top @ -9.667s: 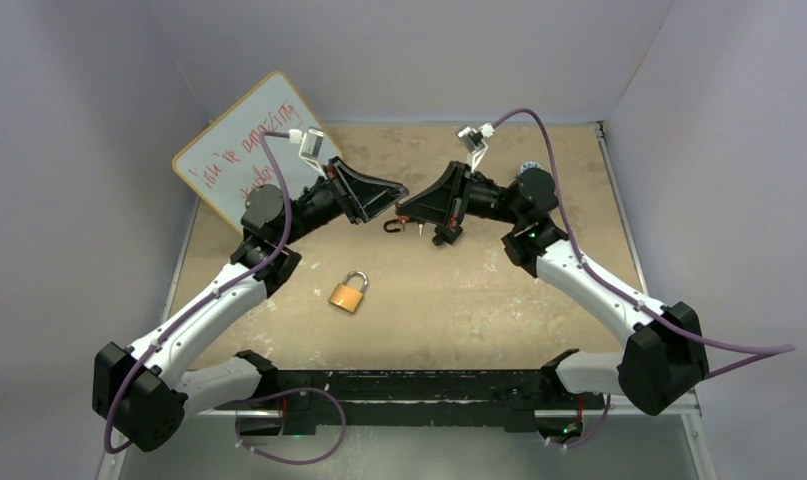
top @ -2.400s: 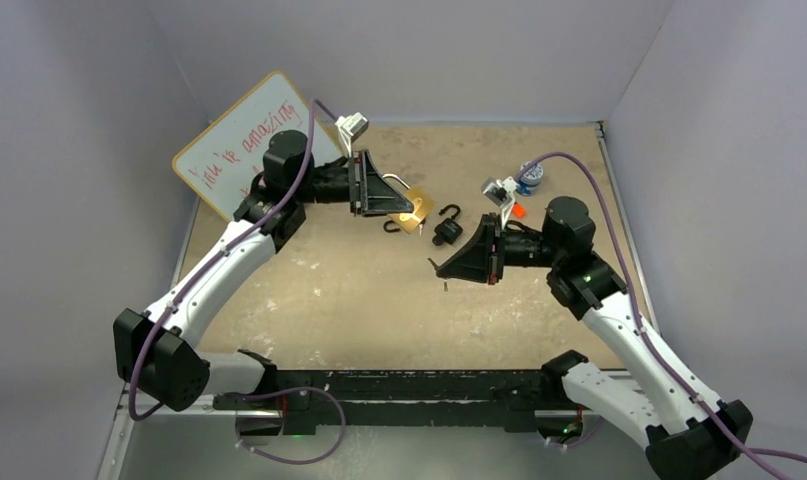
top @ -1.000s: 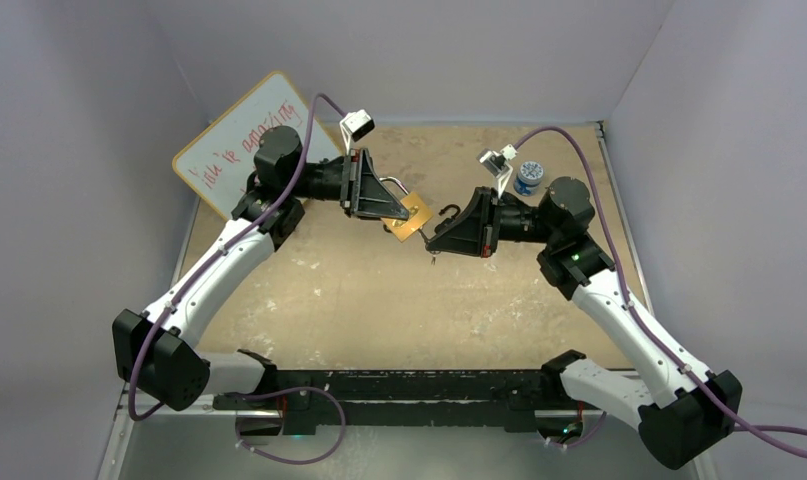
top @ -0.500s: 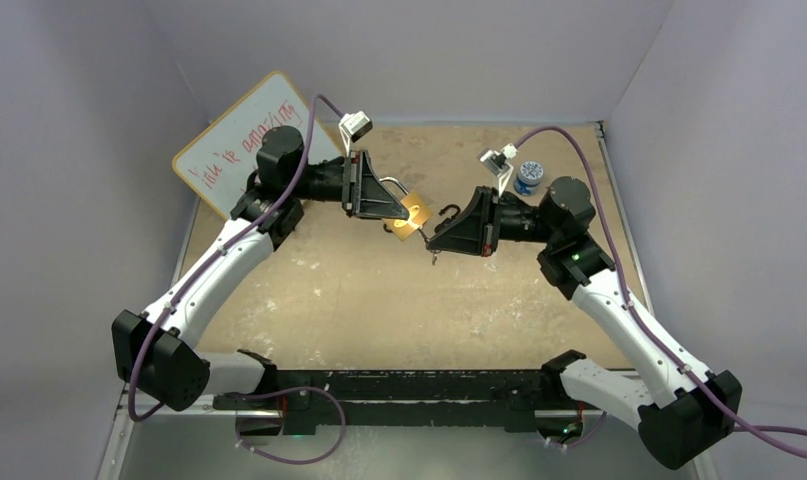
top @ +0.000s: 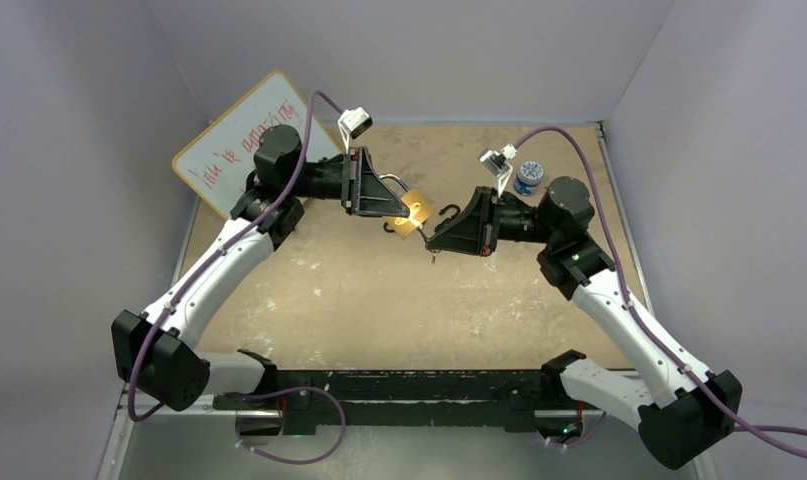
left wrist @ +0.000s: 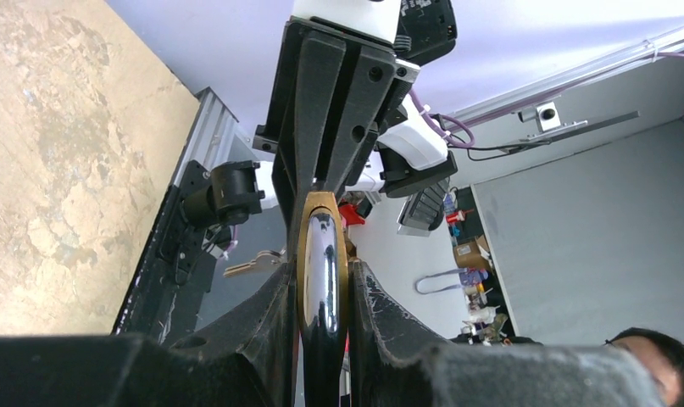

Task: Unlock with the key

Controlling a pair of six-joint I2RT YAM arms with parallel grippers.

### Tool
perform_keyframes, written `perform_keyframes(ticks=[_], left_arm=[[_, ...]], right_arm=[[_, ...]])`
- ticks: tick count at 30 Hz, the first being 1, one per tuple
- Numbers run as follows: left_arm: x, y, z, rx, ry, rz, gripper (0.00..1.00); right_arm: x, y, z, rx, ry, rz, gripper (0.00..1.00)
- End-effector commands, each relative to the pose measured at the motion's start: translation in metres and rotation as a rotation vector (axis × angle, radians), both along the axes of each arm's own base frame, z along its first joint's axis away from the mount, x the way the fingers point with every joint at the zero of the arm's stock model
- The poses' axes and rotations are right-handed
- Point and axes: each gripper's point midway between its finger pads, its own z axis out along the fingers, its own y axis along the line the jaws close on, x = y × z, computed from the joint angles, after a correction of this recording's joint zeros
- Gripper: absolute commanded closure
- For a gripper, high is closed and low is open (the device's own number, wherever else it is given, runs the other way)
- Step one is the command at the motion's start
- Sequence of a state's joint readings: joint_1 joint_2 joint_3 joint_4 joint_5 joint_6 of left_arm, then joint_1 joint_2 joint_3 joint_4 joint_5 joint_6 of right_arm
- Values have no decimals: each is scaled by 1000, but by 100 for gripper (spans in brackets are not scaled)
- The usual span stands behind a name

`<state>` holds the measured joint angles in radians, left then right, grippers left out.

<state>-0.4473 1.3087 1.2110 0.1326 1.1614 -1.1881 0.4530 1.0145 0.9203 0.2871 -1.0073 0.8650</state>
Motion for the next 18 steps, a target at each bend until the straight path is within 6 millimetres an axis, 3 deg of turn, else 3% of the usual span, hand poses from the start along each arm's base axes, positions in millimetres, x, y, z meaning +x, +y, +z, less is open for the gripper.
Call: perform_keyframes(ticks=[1,11,18], left_arm=[[-20,8,52,-95,-169,-24,100],[-19,8,45,-87,-168,-15,100],[-17,7,44,-86,-174,-11,100]], right_arm=[[4,0,5,5,-46,-18,100],[3,-1,29,36,-105,-25,100],[-1,-3,25,36,-116,-32,100]])
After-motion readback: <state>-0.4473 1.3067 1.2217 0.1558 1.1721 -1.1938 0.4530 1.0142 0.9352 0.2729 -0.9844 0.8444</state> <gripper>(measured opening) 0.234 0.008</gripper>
